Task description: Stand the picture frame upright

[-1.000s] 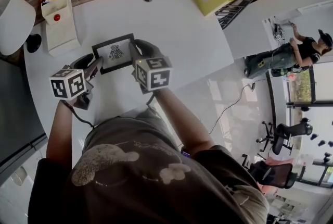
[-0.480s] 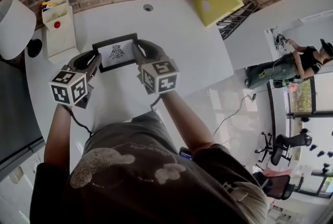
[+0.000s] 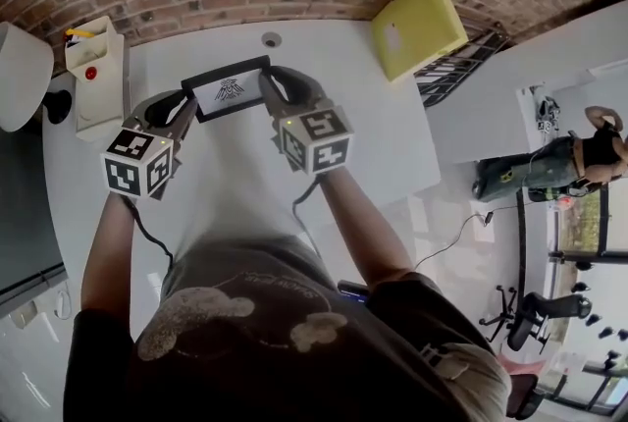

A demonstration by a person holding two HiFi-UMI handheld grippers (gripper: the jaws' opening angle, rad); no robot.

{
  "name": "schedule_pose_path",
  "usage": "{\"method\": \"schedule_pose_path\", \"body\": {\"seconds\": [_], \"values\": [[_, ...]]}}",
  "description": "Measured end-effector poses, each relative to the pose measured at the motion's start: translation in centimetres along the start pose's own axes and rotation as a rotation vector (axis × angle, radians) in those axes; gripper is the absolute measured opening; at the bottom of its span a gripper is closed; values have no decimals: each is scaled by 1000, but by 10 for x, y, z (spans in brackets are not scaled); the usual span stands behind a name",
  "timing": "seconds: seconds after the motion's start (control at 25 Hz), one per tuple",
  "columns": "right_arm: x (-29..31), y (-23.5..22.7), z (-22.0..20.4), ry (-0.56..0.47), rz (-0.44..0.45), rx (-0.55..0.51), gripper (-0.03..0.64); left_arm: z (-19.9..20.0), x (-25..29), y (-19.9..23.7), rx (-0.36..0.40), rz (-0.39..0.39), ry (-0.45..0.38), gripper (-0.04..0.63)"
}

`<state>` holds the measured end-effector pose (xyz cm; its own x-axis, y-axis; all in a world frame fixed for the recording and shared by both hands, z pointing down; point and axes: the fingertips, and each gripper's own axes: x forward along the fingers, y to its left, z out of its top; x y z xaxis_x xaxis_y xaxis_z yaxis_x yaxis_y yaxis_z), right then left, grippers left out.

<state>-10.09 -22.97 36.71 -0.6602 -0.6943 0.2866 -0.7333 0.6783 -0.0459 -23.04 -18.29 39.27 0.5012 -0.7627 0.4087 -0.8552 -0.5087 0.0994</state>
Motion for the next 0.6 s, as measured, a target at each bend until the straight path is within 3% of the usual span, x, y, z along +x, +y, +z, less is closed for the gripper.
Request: {"method": "schedule_pose_path", "body": {"seconds": [0.6], "values": [[13,-132,1,-23,25,12,78,53,120,-23,57,100,17,95]]}}
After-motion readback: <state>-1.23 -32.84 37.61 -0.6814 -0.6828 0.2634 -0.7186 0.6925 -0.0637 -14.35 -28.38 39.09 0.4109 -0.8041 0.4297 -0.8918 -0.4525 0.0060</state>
